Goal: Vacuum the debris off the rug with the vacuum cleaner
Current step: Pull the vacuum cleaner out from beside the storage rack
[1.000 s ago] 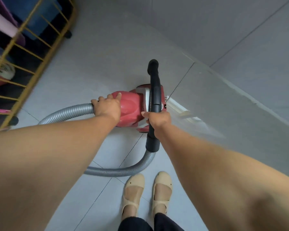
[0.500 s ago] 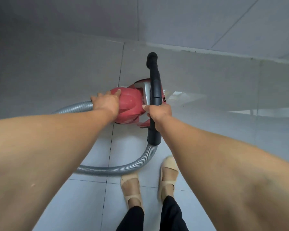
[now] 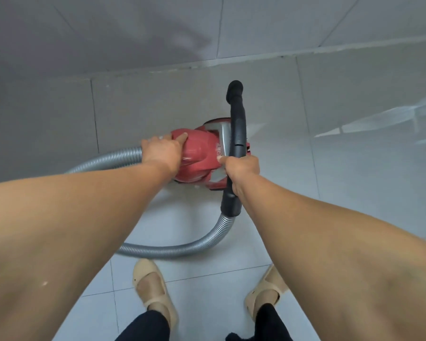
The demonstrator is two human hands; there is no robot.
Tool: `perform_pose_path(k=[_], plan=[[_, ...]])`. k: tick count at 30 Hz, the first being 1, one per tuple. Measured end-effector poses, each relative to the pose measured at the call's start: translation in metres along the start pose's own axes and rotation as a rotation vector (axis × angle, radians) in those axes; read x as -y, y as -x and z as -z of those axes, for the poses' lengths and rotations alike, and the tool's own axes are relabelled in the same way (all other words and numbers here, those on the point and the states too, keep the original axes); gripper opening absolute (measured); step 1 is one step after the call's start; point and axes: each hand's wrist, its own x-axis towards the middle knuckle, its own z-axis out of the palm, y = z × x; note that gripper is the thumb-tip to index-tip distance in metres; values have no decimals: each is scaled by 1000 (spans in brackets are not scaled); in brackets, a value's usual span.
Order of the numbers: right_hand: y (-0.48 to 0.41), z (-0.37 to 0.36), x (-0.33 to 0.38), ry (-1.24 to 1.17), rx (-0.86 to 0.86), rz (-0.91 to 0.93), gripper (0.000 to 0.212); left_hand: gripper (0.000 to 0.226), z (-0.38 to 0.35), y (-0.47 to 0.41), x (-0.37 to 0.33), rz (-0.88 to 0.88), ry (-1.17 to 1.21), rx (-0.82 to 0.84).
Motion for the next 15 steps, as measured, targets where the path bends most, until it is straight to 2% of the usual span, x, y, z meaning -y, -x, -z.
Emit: perform_pose_path(k=[8, 15], plan=[[-65, 151, 13, -36, -49, -1, 42, 74, 39, -19, -163, -72, -63, -8], [-125, 288, 23, -51, -130, -12, 47, 78, 69, -40, -318, -169, -219, -3]])
